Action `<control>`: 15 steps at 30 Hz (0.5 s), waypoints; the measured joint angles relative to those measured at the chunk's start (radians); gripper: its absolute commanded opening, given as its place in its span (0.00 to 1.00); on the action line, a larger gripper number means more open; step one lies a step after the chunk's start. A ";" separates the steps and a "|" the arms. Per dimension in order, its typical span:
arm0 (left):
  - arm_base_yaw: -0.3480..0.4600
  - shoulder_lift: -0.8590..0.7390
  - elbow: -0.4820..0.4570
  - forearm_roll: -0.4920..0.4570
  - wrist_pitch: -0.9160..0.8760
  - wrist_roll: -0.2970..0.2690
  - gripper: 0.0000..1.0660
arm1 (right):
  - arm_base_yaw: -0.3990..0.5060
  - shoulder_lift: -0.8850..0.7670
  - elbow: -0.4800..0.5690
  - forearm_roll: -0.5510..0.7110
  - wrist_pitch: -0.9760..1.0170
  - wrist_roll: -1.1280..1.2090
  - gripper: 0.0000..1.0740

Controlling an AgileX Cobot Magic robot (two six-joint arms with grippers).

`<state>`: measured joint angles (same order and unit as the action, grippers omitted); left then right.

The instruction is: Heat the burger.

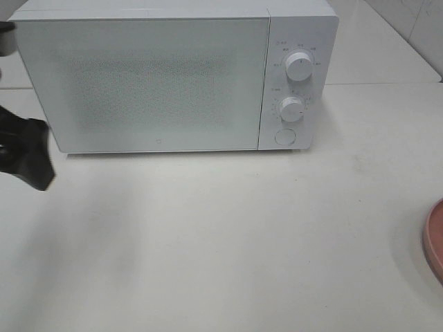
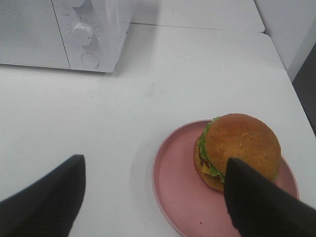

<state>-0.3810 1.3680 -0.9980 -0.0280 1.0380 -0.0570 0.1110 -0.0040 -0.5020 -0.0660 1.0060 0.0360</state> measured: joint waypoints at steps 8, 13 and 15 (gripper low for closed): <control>0.245 -0.126 0.000 0.005 0.152 0.040 0.92 | 0.000 0.000 0.000 0.000 0.000 0.000 0.70; 0.295 -0.226 0.001 0.006 0.177 0.063 0.92 | 0.000 0.000 0.000 0.000 0.000 0.000 0.70; 0.295 -0.247 0.001 0.008 0.177 0.064 0.92 | 0.000 0.000 0.000 0.000 0.000 0.000 0.70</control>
<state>-0.0860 1.1210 -0.9970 -0.0200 1.2150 0.0070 0.1110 -0.0040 -0.5020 -0.0660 1.0060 0.0360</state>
